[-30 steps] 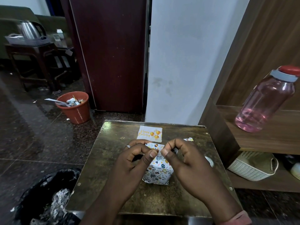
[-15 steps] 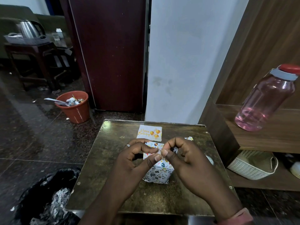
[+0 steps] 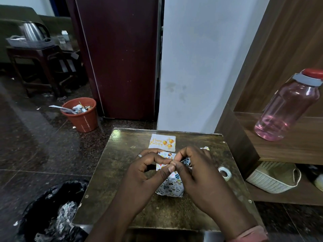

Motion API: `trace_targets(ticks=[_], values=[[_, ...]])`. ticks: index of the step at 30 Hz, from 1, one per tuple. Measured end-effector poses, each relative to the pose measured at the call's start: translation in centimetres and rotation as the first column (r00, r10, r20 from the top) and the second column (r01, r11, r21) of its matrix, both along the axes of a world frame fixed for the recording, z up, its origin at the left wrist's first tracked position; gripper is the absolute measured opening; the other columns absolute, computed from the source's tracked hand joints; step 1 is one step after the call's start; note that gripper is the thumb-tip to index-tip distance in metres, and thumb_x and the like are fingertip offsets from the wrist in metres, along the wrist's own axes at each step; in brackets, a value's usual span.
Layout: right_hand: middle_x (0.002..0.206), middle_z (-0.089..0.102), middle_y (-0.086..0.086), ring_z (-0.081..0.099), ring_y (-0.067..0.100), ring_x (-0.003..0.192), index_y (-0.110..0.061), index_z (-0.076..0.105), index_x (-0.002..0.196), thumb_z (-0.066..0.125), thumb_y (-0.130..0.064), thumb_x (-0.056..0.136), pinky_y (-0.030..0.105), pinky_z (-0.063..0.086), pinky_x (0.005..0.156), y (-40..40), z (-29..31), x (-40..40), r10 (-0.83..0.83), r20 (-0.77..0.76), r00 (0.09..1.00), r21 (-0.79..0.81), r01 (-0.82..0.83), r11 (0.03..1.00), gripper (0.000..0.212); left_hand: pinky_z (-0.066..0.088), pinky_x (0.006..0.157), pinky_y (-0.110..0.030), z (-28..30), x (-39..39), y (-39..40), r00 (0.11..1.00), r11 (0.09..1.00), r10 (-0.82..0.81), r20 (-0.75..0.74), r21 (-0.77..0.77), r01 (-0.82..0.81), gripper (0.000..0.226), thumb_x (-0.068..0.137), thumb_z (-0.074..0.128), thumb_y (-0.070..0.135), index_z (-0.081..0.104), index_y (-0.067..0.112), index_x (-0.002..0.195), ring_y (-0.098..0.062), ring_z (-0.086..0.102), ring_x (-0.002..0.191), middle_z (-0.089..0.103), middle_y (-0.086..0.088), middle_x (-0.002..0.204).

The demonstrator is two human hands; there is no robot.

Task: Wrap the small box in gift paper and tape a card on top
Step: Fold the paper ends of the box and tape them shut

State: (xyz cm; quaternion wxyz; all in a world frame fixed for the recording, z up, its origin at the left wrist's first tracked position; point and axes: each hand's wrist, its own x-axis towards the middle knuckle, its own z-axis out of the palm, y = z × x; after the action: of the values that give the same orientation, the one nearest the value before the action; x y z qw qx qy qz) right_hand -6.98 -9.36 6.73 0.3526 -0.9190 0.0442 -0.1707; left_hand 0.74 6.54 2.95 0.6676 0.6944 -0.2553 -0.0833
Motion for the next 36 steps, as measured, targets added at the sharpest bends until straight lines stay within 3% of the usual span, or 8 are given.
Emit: trace_targets(ticks=[3,6,17,21,24,28,36], values=[[0.104,0.052,-0.028,0.041,-0.003,0.113,-0.034,0.056,0.094,0.061,-0.035,0.096,0.009,0.035,0.078,-0.1,0.0,0.1,-0.016,0.001,1.0,0.007,0.016,1.0,0.006,0.057,0.096,-0.047,0.0,0.0,0.0,1.0,1.0,-0.006,0.001,0.015,0.006,0.007,0.088,0.082,0.028,0.078,0.026,0.094,-0.023,0.072,0.106,0.069,0.001,0.111],[0.104,0.054,-0.027,0.043,-0.001,0.111,-0.034,0.058,0.093,0.064,-0.032,0.095,0.012,0.038,0.078,-0.1,-0.1,0.1,-0.02,0.01,1.0,0.025,0.02,1.0,0.007,0.056,0.096,-0.048,0.1,-0.1,0.1,1.0,1.0,-0.019,-0.004,0.011,0.019,0.005,0.089,0.08,0.023,0.077,0.023,0.093,-0.022,0.071,0.107,0.07,0.0,0.112],[0.101,0.061,-0.022,0.052,0.0,0.106,-0.034,0.062,0.094,0.071,-0.031,0.092,0.014,0.035,0.076,-0.4,-0.7,0.6,-0.068,0.028,0.997,0.109,0.065,0.992,0.009,0.054,0.098,-0.051,-0.1,-0.1,-0.1,1.0,1.0,-0.011,0.011,0.026,0.011,0.01,0.091,0.078,0.026,0.074,0.02,0.098,-0.02,0.069,0.111,0.07,0.0,0.115],[0.102,0.058,-0.021,0.052,-0.001,0.102,-0.038,0.063,0.115,0.072,-0.031,0.091,0.018,0.037,0.08,-0.3,-0.9,0.6,-0.092,0.015,0.996,0.143,0.089,0.986,0.026,0.054,0.098,-0.053,0.0,-0.1,-0.1,1.0,1.0,-0.008,0.001,0.017,0.008,0.016,0.088,0.077,0.033,0.074,0.022,0.099,-0.023,0.069,0.111,0.07,-0.002,0.116],[0.101,0.056,-0.019,0.048,-0.001,0.092,-0.039,0.059,0.126,0.072,-0.03,0.092,0.018,0.035,0.078,-0.3,-0.9,0.7,-0.094,0.002,0.996,0.165,0.092,0.982,0.038,0.054,0.098,-0.05,0.0,-0.2,-0.1,1.0,1.0,-0.009,-0.005,0.016,0.009,0.013,0.089,0.078,0.031,0.074,0.023,0.098,-0.021,0.069,0.11,0.07,-0.001,0.115],[0.104,0.055,-0.019,0.052,0.003,0.11,-0.039,0.061,0.119,0.069,-0.029,0.093,0.021,0.041,0.087,0.0,-1.1,0.7,-0.089,0.017,0.996,0.157,0.085,0.984,0.028,0.054,0.097,-0.046,0.2,-0.3,-0.2,1.0,1.0,-0.014,-0.014,0.01,0.015,0.007,0.09,0.079,0.027,0.074,0.026,0.095,-0.02,0.07,0.109,0.071,-0.003,0.112],[0.099,0.054,-0.017,0.053,0.008,0.111,-0.036,0.063,0.106,0.068,-0.021,0.09,0.03,0.046,0.093,0.7,-1.3,1.0,-0.153,0.061,0.986,0.234,0.135,0.963,0.023,0.055,0.09,-0.028,0.3,-0.3,-0.2,0.999,0.999,-0.035,-0.028,-0.029,0.034,0.006,0.091,0.076,0.022,0.074,0.021,0.096,-0.019,0.069,0.113,0.071,-0.002,0.117]])
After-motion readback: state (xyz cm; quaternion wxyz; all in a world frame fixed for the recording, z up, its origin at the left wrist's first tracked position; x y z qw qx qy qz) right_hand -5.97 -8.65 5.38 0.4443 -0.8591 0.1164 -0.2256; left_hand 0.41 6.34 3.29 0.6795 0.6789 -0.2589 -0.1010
